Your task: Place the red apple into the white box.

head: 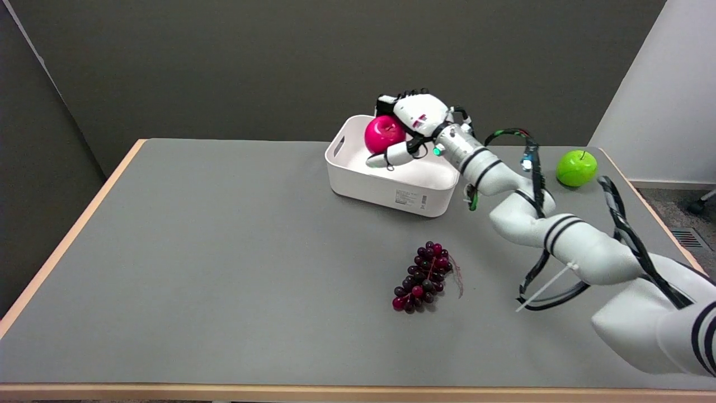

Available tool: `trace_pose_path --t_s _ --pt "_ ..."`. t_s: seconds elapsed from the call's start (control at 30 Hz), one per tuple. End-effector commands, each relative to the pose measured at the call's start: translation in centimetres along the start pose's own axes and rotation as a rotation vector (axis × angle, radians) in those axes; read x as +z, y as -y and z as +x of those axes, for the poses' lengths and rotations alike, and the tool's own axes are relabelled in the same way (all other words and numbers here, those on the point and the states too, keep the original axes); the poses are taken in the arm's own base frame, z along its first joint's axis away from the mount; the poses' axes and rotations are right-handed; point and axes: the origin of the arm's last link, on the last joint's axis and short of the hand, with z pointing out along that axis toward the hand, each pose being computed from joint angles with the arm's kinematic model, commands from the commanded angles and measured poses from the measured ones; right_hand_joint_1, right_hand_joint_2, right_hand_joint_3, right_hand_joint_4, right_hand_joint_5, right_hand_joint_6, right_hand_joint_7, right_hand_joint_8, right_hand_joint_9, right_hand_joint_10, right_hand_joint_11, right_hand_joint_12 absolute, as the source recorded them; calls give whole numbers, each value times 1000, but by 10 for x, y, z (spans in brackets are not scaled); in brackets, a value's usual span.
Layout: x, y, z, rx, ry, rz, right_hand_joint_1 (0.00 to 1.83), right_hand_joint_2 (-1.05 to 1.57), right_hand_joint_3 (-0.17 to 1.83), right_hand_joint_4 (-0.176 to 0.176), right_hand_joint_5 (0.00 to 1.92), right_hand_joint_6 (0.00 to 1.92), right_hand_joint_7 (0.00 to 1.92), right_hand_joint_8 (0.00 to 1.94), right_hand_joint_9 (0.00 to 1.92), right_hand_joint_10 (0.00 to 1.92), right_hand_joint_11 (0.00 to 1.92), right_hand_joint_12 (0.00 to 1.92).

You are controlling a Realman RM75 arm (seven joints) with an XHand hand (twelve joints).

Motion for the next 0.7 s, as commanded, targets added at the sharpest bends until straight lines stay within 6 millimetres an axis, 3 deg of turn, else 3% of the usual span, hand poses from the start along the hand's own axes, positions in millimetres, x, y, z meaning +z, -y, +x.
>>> trace_pose_path --t_s 0.03,0.07,0.13,0.2,0.23,0.57,0.7 --pt "23 -15 -21 216 137 -188 694 795 947 82 236 728 346 534 361 899 142 1351" --pt "20 -19 -21 236 131 -197 510 698 1023 71 135 402 167 279 184 666 108 1165" --pt "16 -19 -21 232 128 -193 422 646 990 91 81 356 76 126 33 483 38 1081" --pt "13 -18 -21 239 120 -190 361 599 950 90 36 298 1 3 0 115 0 977" --pt "12 -18 -20 243 114 -188 360 605 949 89 38 286 -1 -1 -1 66 -1 960" --pt "-13 -22 -2 278 16 -168 345 573 904 101 45 261 -1 -1 -1 -1 -1 839" --pt "-46 -28 27 356 -185 -136 340 562 892 99 46 275 -1 -1 -1 -1 -1 779"
